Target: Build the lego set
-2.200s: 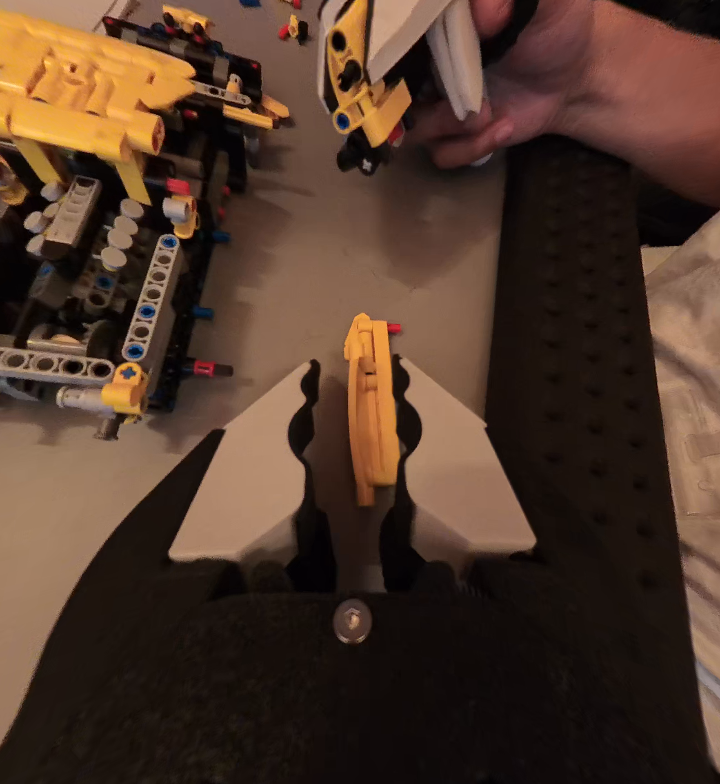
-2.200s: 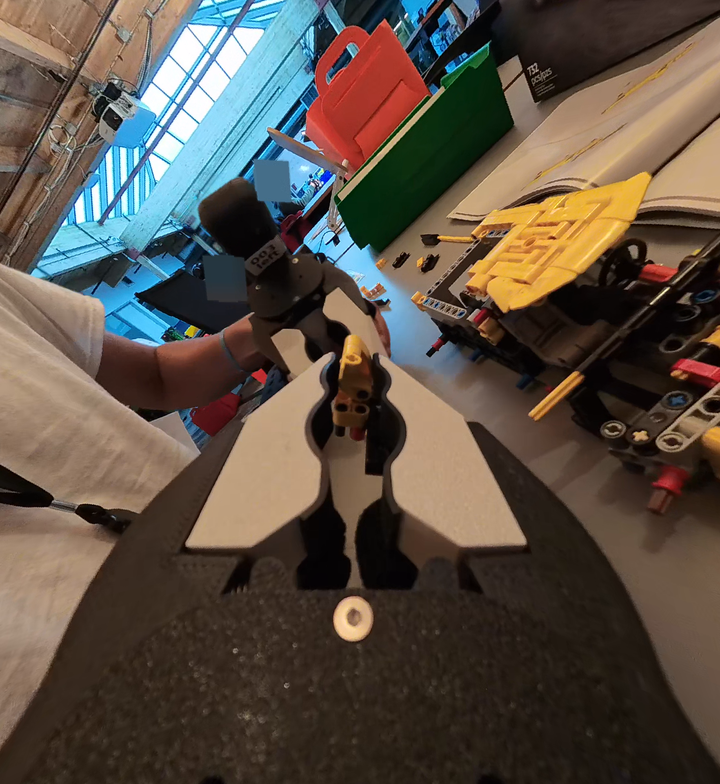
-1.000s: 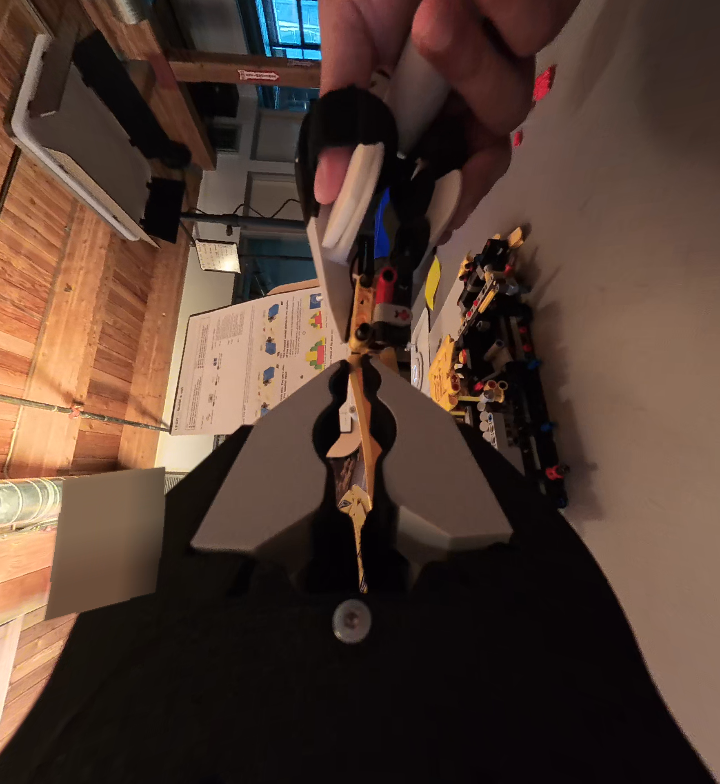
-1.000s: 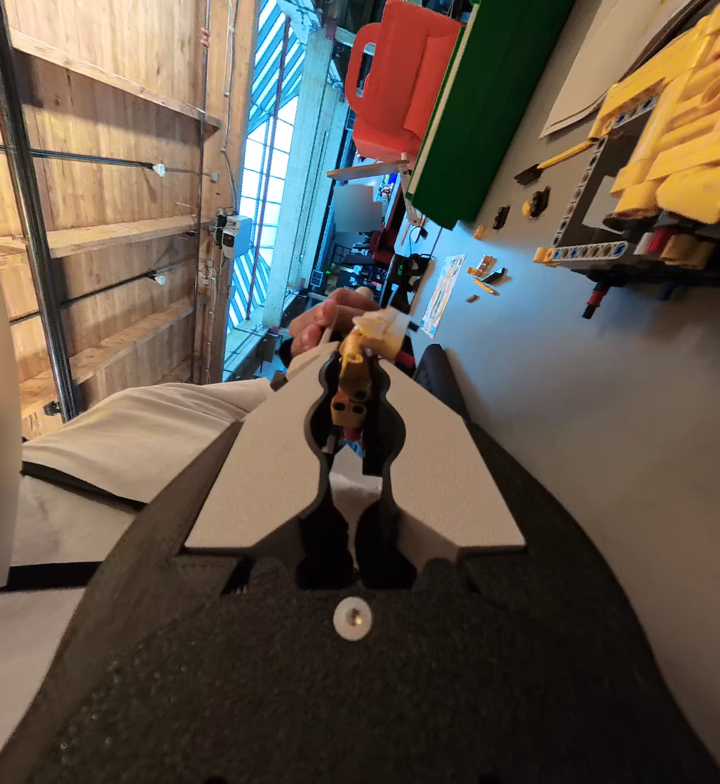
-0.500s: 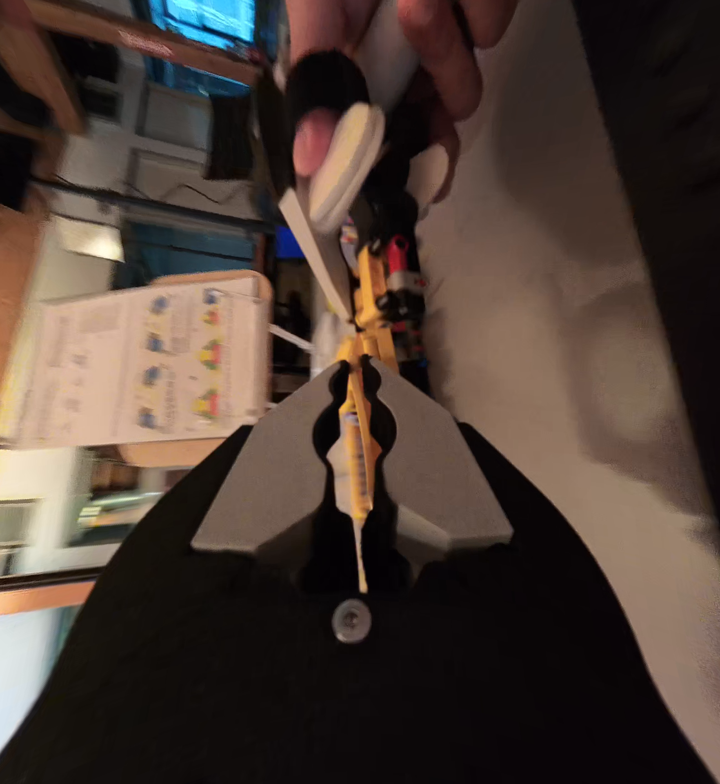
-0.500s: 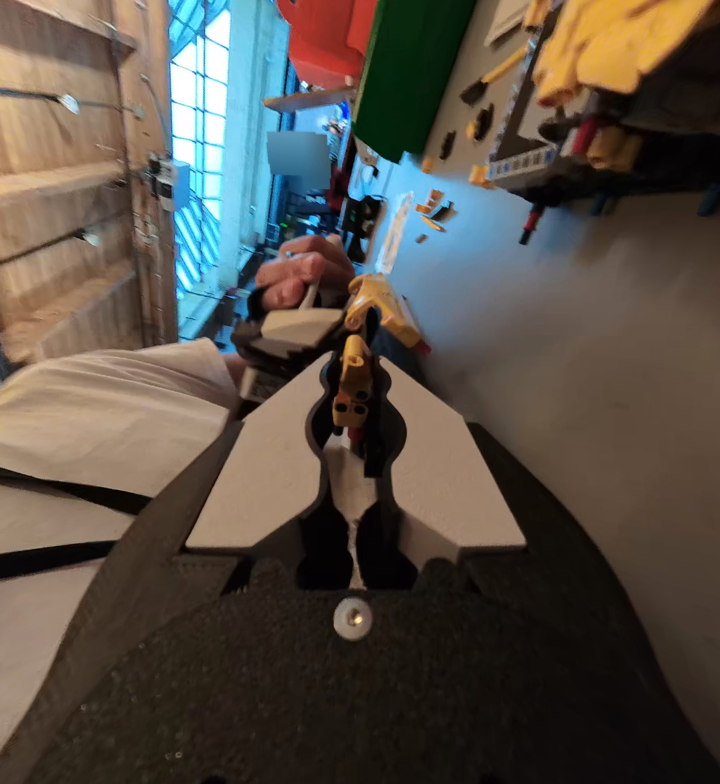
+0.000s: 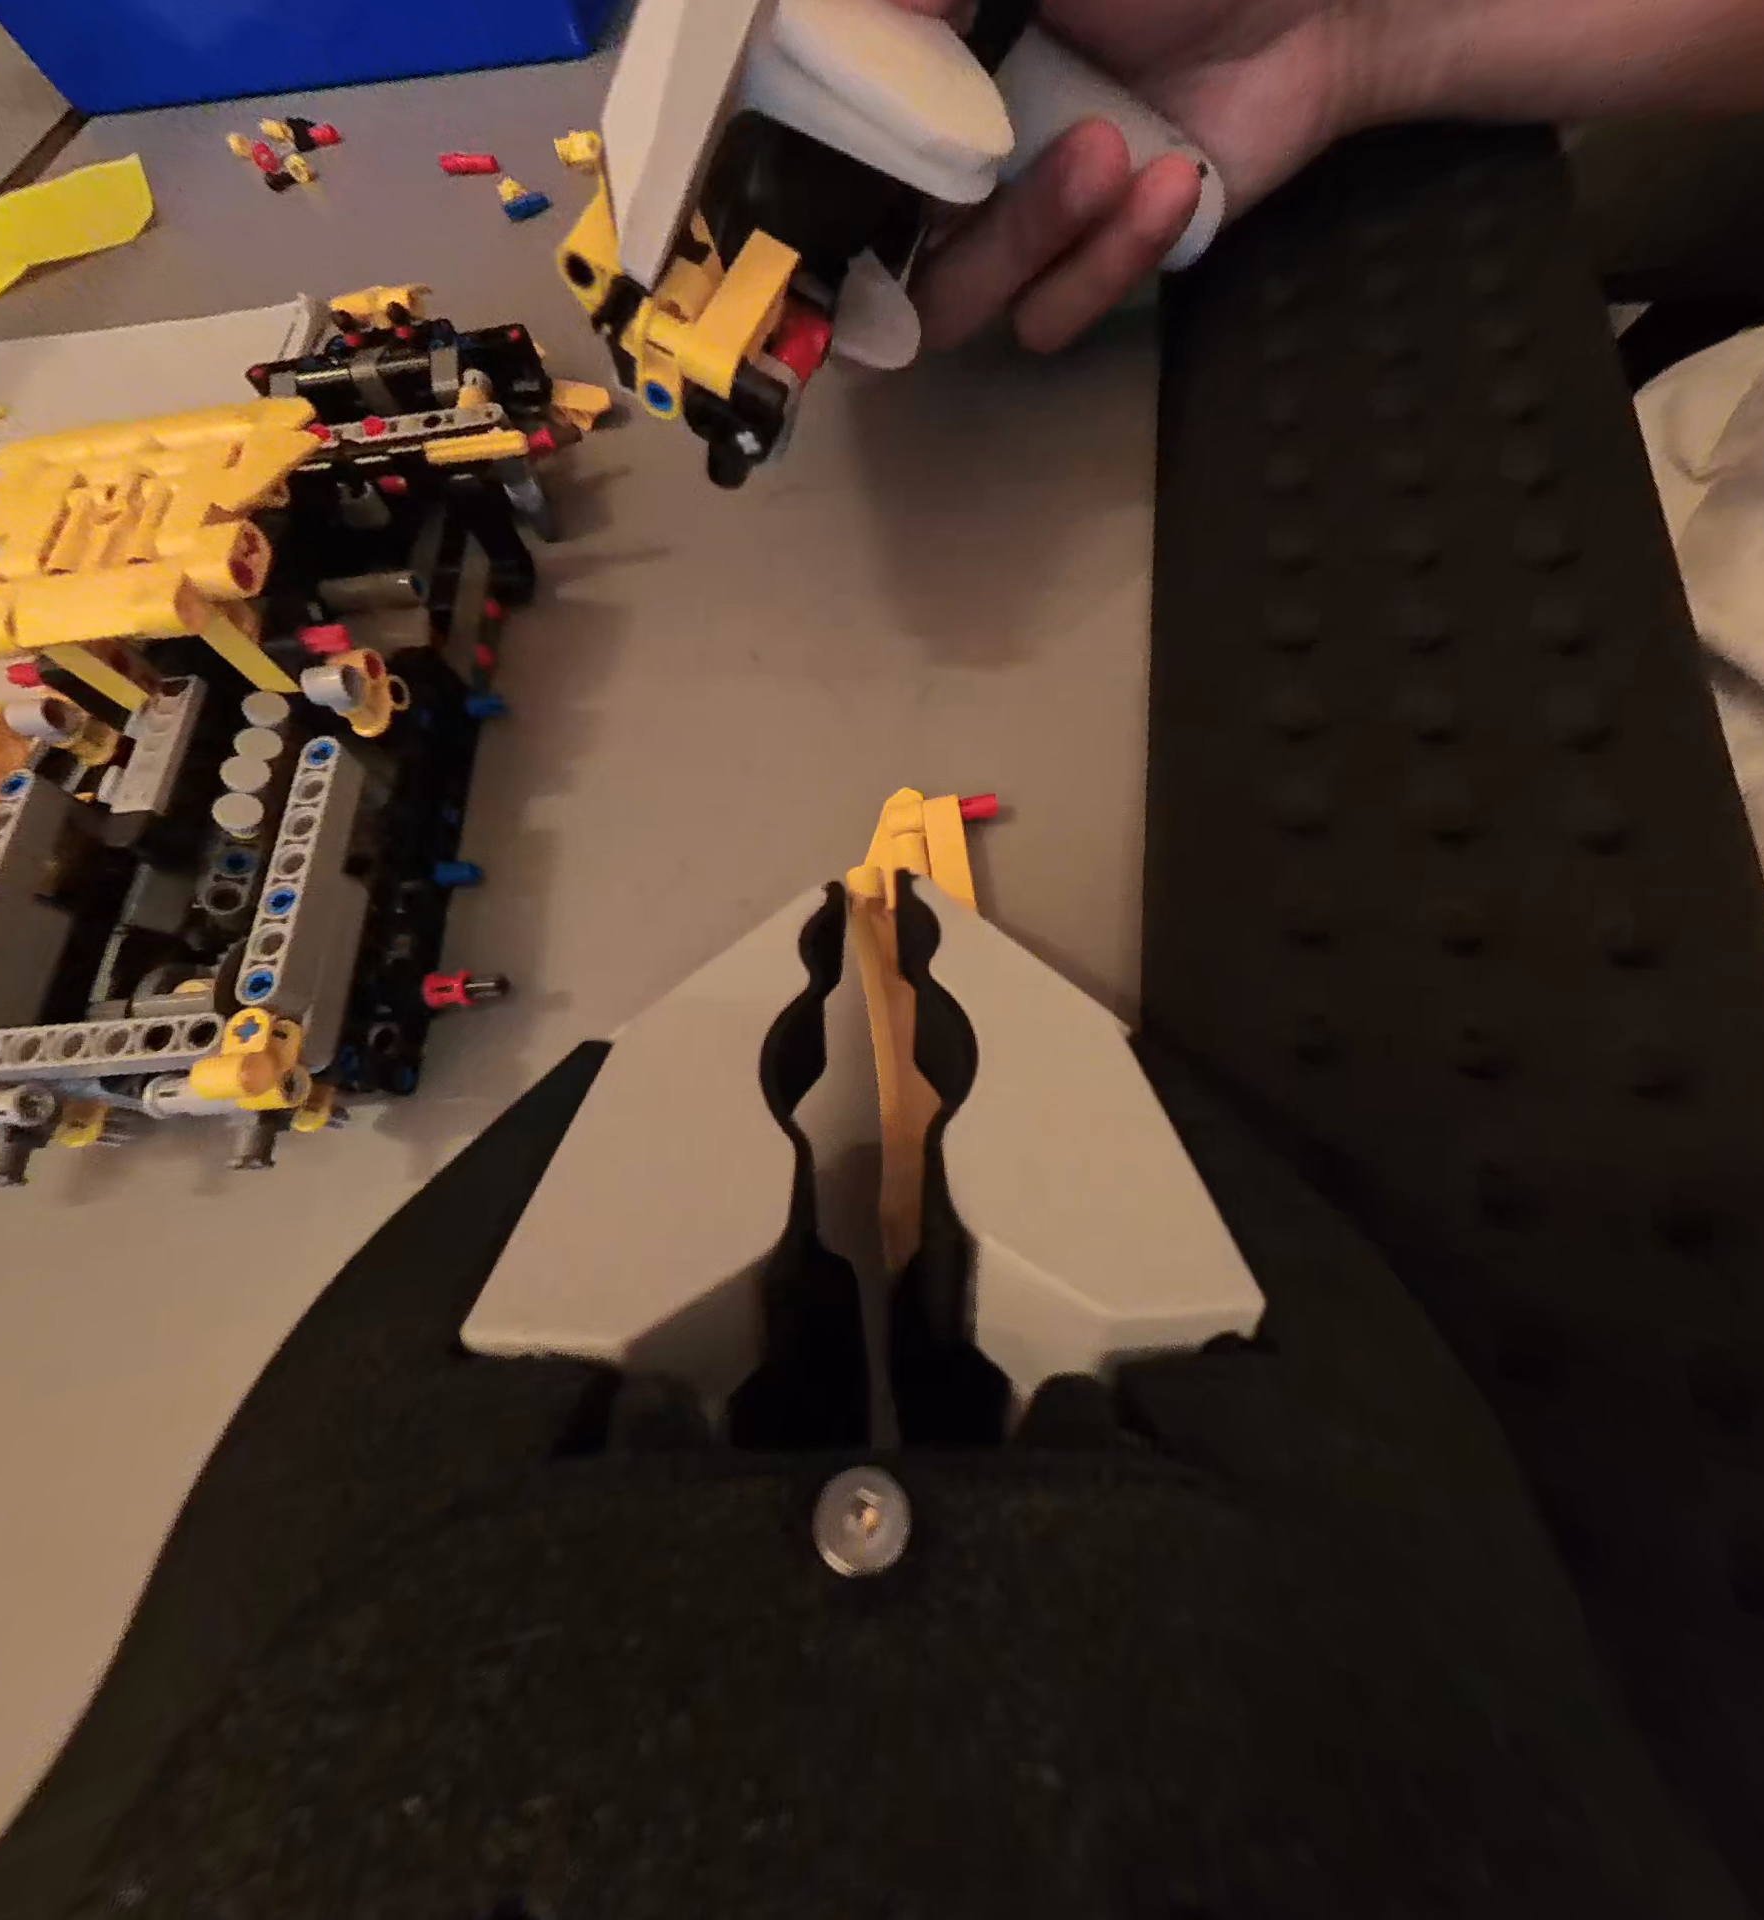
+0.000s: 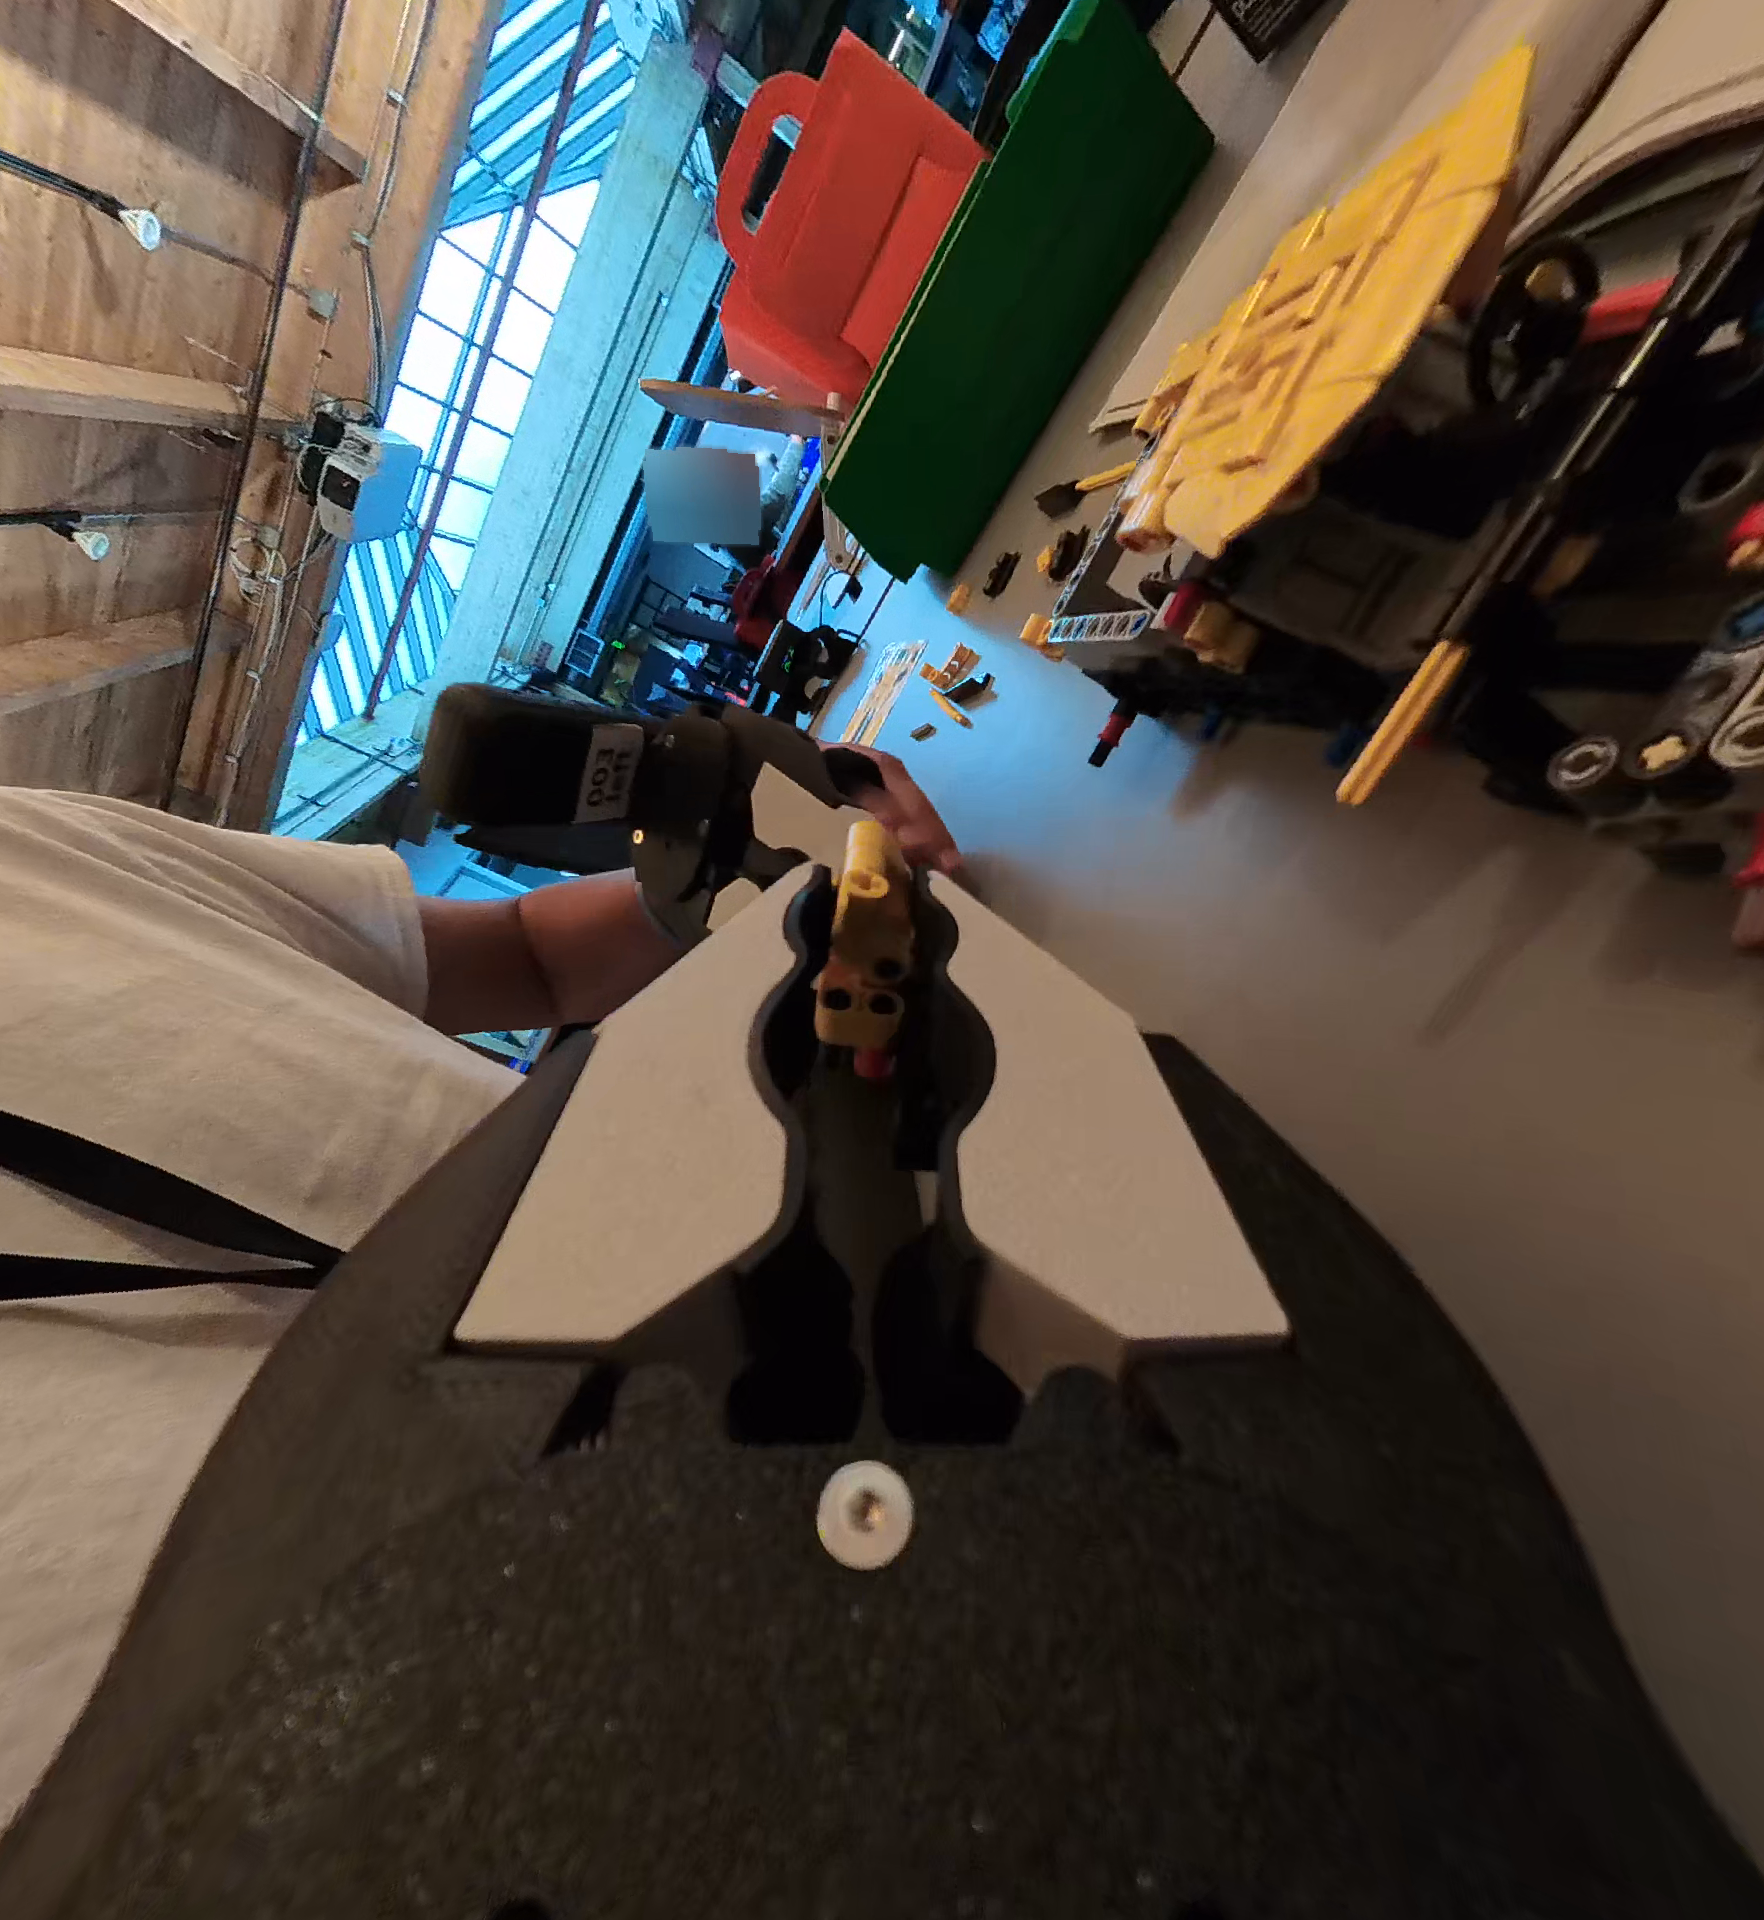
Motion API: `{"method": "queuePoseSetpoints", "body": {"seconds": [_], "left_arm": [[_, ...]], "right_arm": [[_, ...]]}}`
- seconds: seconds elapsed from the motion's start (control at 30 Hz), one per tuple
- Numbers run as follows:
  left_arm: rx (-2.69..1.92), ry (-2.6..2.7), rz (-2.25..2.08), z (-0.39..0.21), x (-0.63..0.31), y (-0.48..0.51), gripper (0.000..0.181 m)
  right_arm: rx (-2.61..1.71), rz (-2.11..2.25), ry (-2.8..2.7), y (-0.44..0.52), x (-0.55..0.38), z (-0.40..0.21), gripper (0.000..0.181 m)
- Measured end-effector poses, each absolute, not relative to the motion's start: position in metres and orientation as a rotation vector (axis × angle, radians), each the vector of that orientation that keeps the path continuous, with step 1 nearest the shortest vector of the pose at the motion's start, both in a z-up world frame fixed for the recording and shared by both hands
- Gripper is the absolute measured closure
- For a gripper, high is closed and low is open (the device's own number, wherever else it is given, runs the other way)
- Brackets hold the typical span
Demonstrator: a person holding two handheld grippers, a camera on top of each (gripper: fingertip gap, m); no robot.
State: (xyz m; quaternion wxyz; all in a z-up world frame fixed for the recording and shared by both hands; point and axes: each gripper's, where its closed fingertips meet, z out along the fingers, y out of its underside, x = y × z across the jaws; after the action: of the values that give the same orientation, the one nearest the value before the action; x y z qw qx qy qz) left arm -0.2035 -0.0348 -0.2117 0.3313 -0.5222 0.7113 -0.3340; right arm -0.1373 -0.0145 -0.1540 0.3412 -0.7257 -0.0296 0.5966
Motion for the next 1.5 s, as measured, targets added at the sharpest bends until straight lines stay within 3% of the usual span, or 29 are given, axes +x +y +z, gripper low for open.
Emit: {"method": "queuePoseSetpoints", "body": {"seconds": [0.17, 0.3, 0.43, 0.63, 0.93, 1.5], "left_arm": [[-1.434, 1.894, -0.865, -0.220, -0.205, -0.033, 0.160], [-1.451, 1.901, -0.883, -0.221, -0.204, -0.033, 0.174], [-1.409, 1.888, -0.836, -0.220, -0.202, -0.030, 0.176], [-0.801, 1.812, -0.314, -0.158, -0.183, -0.021, 0.178], [-0.384, 1.718, 0.223, -0.126, -0.170, -0.007, 0.178], [-0.095, 1.676, 0.288, -0.118, -0.167, -0.017, 0.178]], "right_arm": [[-1.861, 1.581, -0.073, -0.016, -0.136, -0.151, 0.167], [-1.864, 1.586, -0.088, -0.017, -0.139, -0.152, 0.168], [-1.882, 1.585, -0.123, -0.020, -0.145, -0.152, 0.168], [-1.985, 1.757, -0.050, -0.030, -0.174, -0.151, 0.168], [-1.915, 1.824, 0.050, -0.023, -0.179, -0.129, 0.168], [-1.937, 1.862, -0.011, -0.028, -0.174, -0.119, 0.168]]}}
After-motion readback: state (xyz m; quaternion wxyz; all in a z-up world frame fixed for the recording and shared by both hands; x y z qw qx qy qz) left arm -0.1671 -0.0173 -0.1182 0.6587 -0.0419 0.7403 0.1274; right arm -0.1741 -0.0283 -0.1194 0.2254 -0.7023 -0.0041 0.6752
